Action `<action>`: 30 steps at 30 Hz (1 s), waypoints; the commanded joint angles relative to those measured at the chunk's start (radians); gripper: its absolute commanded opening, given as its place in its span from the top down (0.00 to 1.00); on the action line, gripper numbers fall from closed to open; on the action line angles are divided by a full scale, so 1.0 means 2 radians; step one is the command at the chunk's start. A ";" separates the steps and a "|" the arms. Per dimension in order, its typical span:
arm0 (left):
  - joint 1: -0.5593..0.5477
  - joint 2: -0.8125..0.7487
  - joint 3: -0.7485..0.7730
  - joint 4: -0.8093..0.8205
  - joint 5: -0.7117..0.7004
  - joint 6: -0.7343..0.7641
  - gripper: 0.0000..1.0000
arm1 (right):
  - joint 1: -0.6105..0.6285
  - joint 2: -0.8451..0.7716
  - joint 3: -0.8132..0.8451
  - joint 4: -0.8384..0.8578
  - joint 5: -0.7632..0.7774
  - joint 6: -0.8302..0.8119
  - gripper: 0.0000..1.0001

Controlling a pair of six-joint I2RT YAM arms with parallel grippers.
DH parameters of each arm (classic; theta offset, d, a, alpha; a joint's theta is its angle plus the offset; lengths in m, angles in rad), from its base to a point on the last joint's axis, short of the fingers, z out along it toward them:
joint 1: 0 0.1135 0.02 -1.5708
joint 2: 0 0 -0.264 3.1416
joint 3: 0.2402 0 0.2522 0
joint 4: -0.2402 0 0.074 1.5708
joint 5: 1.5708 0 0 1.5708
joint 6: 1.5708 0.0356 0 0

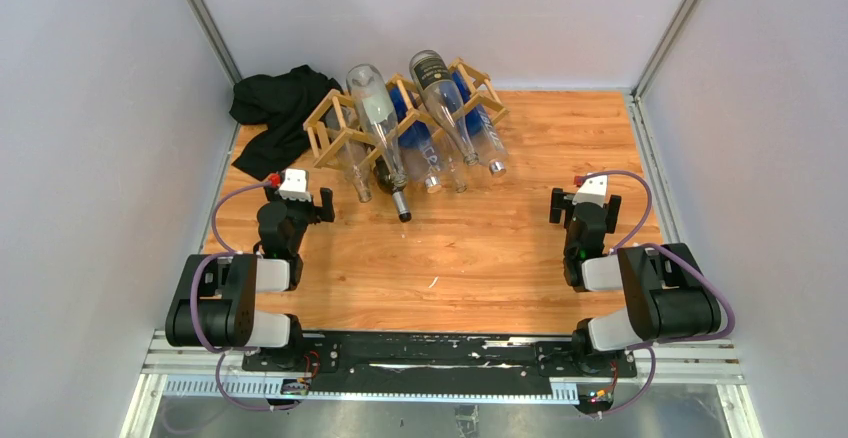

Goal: Take the wine bottle off the wine rack

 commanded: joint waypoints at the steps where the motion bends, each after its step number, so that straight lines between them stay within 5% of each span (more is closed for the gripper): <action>1: -0.003 0.003 0.005 0.013 -0.006 0.000 0.00 | -0.007 -0.001 0.001 0.008 -0.002 0.003 0.00; 17: -0.002 -0.007 0.008 0.005 0.002 0.003 0.00 | -0.006 -0.019 0.004 -0.007 -0.003 0.000 0.00; 23: 0.000 -0.081 0.136 -0.283 -0.010 0.015 0.00 | -0.003 -0.119 0.096 -0.236 0.075 0.047 0.00; 30: 0.050 -0.118 0.239 -0.480 0.042 0.003 0.00 | -0.004 -0.195 0.197 -0.430 0.058 0.211 0.00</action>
